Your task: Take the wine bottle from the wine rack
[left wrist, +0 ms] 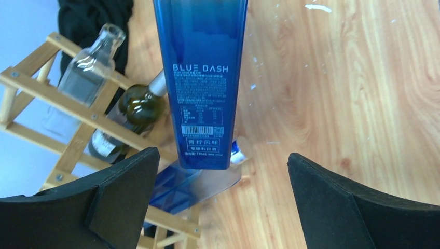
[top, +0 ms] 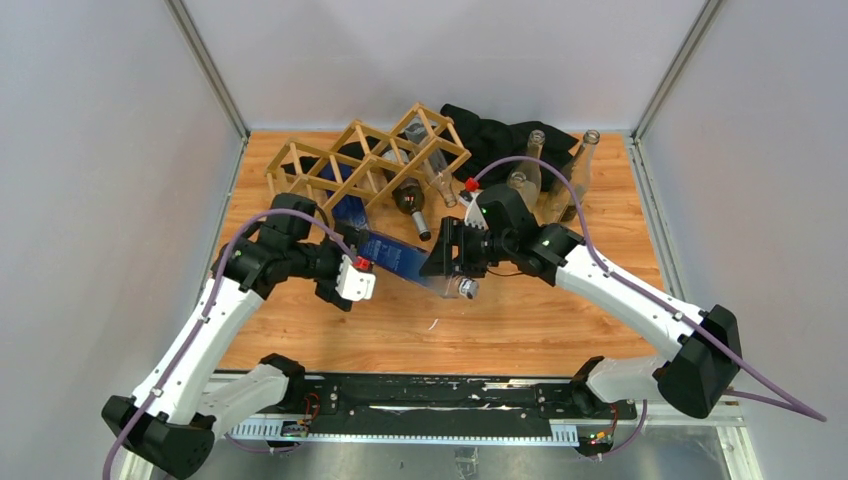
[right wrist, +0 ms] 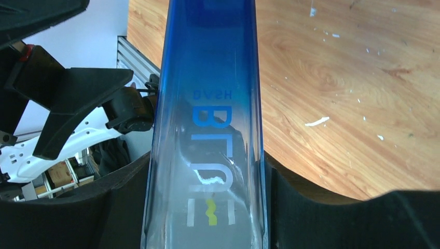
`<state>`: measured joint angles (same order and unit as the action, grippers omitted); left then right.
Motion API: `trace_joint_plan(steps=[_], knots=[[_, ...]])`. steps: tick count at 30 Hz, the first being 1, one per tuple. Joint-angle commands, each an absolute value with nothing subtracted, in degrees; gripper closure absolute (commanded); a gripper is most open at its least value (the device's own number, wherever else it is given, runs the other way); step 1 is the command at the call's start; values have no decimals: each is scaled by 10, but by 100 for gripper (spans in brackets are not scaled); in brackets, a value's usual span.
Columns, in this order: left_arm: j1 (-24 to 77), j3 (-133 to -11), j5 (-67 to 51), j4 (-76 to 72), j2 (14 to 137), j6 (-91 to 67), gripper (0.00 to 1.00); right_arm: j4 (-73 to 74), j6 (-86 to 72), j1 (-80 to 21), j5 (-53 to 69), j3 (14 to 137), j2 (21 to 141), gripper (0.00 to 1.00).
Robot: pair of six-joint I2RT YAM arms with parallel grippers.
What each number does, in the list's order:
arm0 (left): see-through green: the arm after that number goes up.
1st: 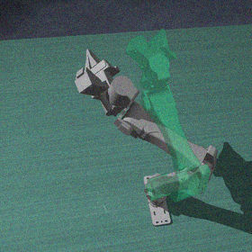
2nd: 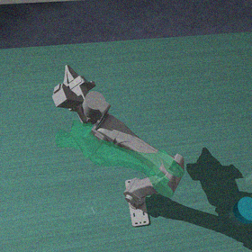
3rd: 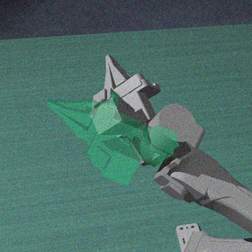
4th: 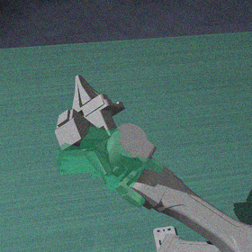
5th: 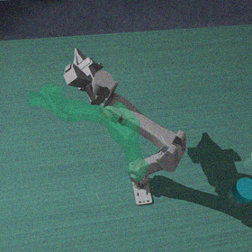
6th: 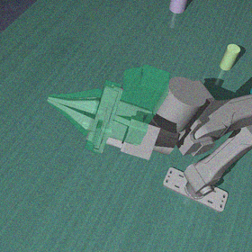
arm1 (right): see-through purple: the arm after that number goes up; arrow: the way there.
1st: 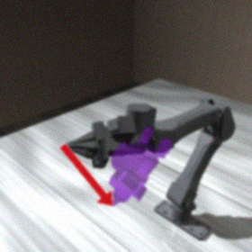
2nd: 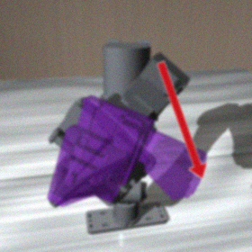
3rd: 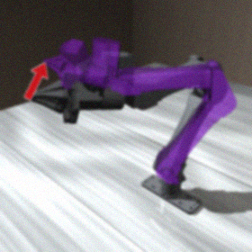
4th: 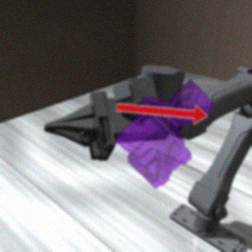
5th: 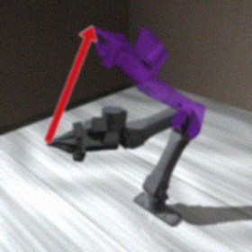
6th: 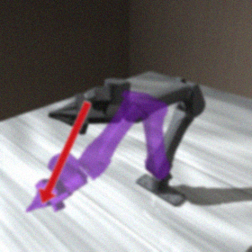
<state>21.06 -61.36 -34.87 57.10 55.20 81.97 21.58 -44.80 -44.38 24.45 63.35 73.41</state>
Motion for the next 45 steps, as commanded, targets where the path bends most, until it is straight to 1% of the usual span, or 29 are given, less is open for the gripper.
trace_joint_plan(steps=[1,9,17,22,23,25,26,27,28,29,30,31,32,34,38,45], knots=[[267,-602,-318,529,547,749,0,179,-442,-452,288,690,697,100],[332,-607,-257,494,591,633,0,190,-454,-461,315,716,705,100],[346,-597,-220,468,610,628,0,206,-448,-481,351,764,733,100],[351,-581,-206,466,603,657,8,210,-443,-488,356,791,743,100],[351,-580,-204,461,601,657,12,212,-440,-489,356,792,744,100],[351,-579,-200,441,597,649,25,216,-439,-490,356,790,747,100],[351,-578,-198,432,592,642,37,218,-438,-490,356,787,747,96],[351,-577,-200,425,588,639,43,219,-436,-489,353,783,746,89],[351,-575,-204,419,584,637,55,220,-434,-489,349,779,745,73],[351,-574,-210,414,575,633,72,222,-431,-490,343,775,741,58],[351,-573,-218,407,569,624,83,227,-424,-490,334,773,737,42],[351,-570,-225,400,562,614,99,231,-415,-489,326,773,734,25],[351,-569,-232,391,554,602,100,236,-407,-489,318,773,729,17],[351,-557,-251,377,536,580,100,242,-385,-488,298,774,715,12],[351,-554,-281,366,520,494,100,249,-346,-482,256,780,674,8],[350,-582,-354,340,514,310,100,251,-289,-469,175,787,581,4]])
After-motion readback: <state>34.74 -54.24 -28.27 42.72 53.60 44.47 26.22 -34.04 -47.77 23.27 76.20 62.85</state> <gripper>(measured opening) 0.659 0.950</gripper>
